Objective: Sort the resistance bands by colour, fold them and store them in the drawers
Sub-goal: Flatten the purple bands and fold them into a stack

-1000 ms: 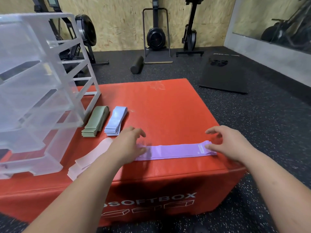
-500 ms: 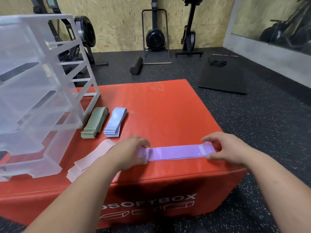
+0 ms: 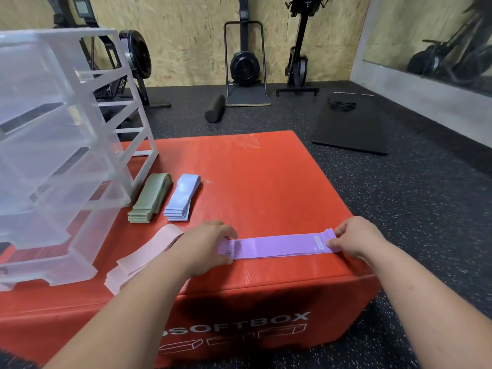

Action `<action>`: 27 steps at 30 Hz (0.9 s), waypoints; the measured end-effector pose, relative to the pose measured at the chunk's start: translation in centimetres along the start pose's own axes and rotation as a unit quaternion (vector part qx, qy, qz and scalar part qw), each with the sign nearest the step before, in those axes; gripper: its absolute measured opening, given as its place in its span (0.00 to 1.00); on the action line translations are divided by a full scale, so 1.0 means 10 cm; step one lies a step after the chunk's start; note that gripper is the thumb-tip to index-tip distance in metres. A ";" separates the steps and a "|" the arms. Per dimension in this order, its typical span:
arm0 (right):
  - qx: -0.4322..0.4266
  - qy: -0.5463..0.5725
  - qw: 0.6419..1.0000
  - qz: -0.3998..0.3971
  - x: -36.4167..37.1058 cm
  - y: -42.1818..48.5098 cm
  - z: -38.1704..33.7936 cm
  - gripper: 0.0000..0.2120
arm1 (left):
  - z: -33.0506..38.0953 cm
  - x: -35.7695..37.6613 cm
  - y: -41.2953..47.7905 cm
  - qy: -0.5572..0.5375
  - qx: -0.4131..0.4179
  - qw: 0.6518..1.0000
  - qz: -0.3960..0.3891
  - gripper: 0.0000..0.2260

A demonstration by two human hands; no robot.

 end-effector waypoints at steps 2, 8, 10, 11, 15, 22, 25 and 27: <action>0.010 0.010 1.000 -0.022 0.00 -0.01 -0.02 0.08 | -0.01 0.00 0.00 -0.001 0.001 1.000 -0.001 0.23; 0.002 0.032 0.999 -0.015 -0.01 -0.08 -0.10 0.07 | 0.01 -0.01 0.02 -0.004 -0.003 1.000 -0.009 0.17; -0.013 0.057 0.998 0.010 -0.07 -0.12 -0.11 0.05 | 0.00 -0.01 0.04 -0.001 -0.006 1.000 -0.013 0.16; -0.020 0.068 0.997 0.015 -0.09 -0.15 -0.13 0.05 | 0.00 -0.01 0.05 -0.002 -0.006 1.000 -0.015 0.16; -0.044 0.119 0.992 -0.001 -0.12 -0.24 -0.20 0.09 | 0.01 0.00 0.07 0.020 -0.010 1.000 -0.019 0.16; -0.148 0.147 0.977 0.034 -0.19 -0.45 -0.52 0.13 | 0.40 -0.20 0.11 -0.105 0.015 0.989 0.107 0.07; -0.192 0.116 0.973 0.062 -0.14 -0.59 -0.77 0.14 | 0.63 -0.14 0.23 -0.333 0.015 0.935 0.117 0.04; -0.221 0.103 0.966 0.085 -0.09 -0.70 -0.93 0.14 | 0.76 -0.07 0.30 -0.471 0.011 0.876 0.100 0.09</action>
Point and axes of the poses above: each hand's wrist, its own y-axis towards the middle knuckle, its own x-axis out of the palm, z = x × y, the point moved 7 cm from there along y, towards the middle knuckle, and after that the axes turned 15 degrees about -z, right-handed, at the moved point
